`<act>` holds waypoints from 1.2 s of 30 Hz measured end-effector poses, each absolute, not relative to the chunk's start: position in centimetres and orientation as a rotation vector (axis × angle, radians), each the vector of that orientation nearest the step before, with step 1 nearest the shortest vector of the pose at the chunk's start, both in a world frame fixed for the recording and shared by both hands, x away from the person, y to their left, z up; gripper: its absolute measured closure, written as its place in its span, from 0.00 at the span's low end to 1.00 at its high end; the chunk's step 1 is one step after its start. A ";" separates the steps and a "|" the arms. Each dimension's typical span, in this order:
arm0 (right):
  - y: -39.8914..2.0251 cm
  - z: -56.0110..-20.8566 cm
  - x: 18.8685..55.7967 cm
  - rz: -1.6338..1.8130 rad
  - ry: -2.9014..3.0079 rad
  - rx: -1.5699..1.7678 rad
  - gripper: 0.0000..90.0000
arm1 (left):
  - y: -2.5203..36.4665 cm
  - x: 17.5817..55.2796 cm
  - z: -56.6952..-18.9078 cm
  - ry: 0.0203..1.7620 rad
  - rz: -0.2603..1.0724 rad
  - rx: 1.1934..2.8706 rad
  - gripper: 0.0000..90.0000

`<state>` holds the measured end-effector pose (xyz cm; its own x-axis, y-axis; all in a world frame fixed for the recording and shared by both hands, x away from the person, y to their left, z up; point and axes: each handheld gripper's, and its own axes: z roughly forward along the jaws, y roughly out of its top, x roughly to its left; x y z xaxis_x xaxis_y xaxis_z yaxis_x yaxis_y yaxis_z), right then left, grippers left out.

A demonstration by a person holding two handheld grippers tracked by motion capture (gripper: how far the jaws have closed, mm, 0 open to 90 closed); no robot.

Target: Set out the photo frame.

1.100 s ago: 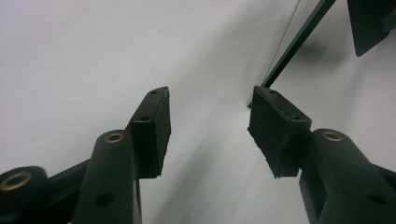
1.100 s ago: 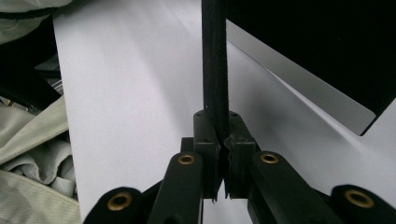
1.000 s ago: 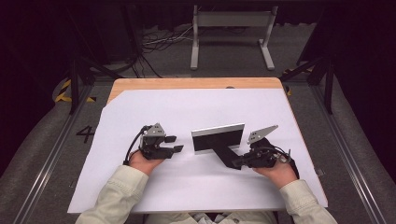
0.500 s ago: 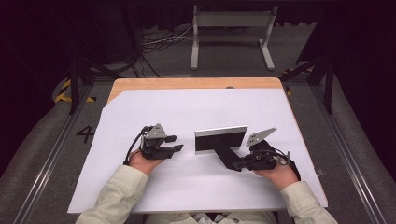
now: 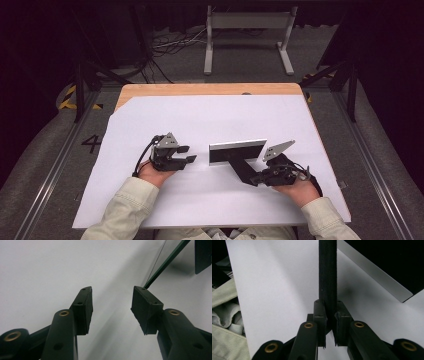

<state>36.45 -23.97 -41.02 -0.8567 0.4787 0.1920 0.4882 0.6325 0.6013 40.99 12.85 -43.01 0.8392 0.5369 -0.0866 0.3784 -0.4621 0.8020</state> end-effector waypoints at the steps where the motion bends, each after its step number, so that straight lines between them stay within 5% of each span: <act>1: -24.0 -41.0 36.4 -1.045 -2.826 -0.837 0.92 | 12.9 41.0 -43.0 0.667 0.224 2.109 0.58; 21: -24.7 -40.7 35.7 -1.069 -2.821 -0.834 0.88 | 12.7 40.9 -43.0 0.657 0.260 2.120 0.65; 36: -27.3 -38.2 35.1 -1.239 -2.843 -0.882 0.88 | 11.3 40.7 -42.7 0.648 0.199 2.130 1.00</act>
<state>35.14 -27.30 -38.18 -0.8474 0.5131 0.1366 0.4494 0.5558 0.6993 40.71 11.27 -42.74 0.8515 0.5164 -0.0912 0.3764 -0.4808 0.7919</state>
